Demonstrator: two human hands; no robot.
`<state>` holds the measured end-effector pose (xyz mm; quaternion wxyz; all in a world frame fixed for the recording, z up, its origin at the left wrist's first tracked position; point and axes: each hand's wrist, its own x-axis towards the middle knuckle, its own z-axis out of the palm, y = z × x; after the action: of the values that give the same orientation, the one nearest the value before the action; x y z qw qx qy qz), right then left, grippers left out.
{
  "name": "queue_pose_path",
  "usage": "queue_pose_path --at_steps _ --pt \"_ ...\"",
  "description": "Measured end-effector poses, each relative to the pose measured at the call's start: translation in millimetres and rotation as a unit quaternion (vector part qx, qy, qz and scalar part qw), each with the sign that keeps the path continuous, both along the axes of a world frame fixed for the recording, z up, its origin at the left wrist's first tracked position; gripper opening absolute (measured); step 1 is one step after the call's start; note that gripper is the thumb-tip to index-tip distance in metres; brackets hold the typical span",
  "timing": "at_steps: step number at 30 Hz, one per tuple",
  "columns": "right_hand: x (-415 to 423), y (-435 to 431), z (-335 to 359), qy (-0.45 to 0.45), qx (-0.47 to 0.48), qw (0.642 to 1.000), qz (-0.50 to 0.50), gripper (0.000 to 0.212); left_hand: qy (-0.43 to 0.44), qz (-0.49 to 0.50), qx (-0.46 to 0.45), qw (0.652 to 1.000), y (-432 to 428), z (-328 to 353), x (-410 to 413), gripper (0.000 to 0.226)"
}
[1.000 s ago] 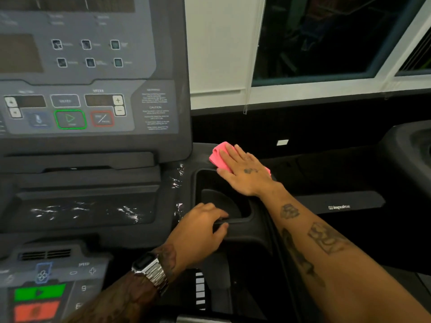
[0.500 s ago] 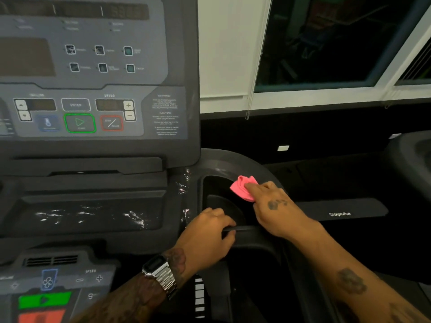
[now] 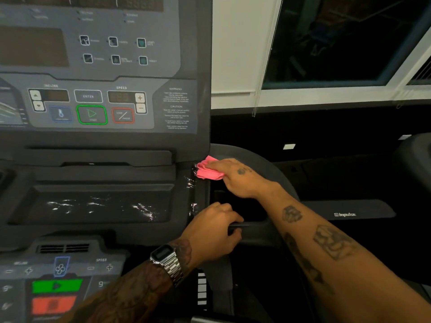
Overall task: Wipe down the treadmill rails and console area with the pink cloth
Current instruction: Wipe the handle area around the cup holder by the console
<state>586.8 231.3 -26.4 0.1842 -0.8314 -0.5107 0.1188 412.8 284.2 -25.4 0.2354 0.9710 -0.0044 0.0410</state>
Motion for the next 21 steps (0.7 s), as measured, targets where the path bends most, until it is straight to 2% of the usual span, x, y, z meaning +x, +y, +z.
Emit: queue_pose_path --at_steps 4,6,9,12,19,21 --pt "6 -26 4 0.02 -0.003 0.995 -0.096 0.063 0.021 -0.005 -0.016 1.0 4 4 1 0.037" --pt "-1 -46 6 0.0 0.01 0.988 -0.155 0.062 0.023 -0.005 -0.012 1.0 6 5 1 0.037" --pt "-17 -77 9 -0.036 0.024 0.979 -0.201 0.056 0.02 -0.01 0.013 1.0 9 5 0 0.037" --pt "-21 -90 8 -0.017 0.011 0.97 -0.241 0.054 0.021 -0.016 0.033 0.999 8 5 0 0.036" --pt "-25 -29 -5 -0.001 0.024 0.969 -0.246 0.061 0.013 -0.003 0.03 0.999 5 3 -2 0.039" --pt "-25 -7 -2 -0.005 0.026 0.977 -0.209 0.062 0.021 -0.004 0.024 0.999 6 2 -3 0.04"
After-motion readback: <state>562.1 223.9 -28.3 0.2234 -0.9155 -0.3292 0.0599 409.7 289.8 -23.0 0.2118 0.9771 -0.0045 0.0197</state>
